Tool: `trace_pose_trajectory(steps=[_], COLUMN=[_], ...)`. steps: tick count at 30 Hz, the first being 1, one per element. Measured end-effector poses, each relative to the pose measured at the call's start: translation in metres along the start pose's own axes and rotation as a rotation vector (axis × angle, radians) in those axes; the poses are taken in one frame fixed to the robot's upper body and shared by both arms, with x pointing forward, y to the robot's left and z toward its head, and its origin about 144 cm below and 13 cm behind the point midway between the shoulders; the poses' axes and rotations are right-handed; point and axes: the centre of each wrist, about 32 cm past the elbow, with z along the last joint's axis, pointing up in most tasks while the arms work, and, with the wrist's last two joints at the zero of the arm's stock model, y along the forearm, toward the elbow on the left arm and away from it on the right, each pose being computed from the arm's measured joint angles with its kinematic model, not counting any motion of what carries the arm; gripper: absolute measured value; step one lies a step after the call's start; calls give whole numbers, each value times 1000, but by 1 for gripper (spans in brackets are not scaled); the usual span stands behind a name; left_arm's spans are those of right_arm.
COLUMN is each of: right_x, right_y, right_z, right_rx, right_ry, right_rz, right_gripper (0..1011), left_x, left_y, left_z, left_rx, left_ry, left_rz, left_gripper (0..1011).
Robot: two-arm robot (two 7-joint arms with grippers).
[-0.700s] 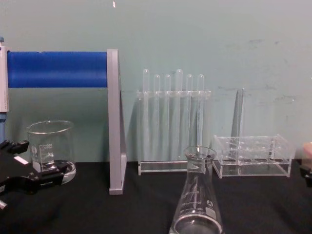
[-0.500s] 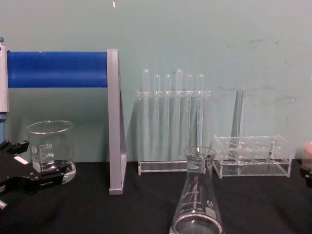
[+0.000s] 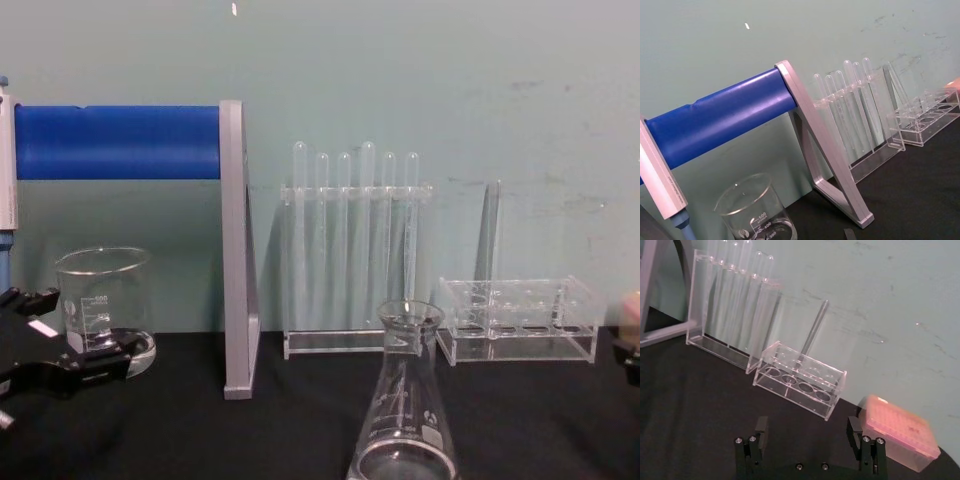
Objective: Grasp the erlenmeyer flask with one hand, shake it three times, then place it back.
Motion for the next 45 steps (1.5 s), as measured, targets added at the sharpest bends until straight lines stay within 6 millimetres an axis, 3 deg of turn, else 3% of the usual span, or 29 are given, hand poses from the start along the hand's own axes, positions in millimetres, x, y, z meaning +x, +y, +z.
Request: trace_pose_trajectory(steps=[19,45], right_x=[-5,-48], right_y=[-9,-12], right_z=[9,20], right_rx=[70,105], right_ry=[194,333], right_rz=[216,490], right_gripper=[1003,1003], left_x=[0,0], left_y=[0,0], left_z=[0,0], left_rx=[0,0], left_ry=[0,0], left_rz=[0,0], left_gripper=[1001,1001])
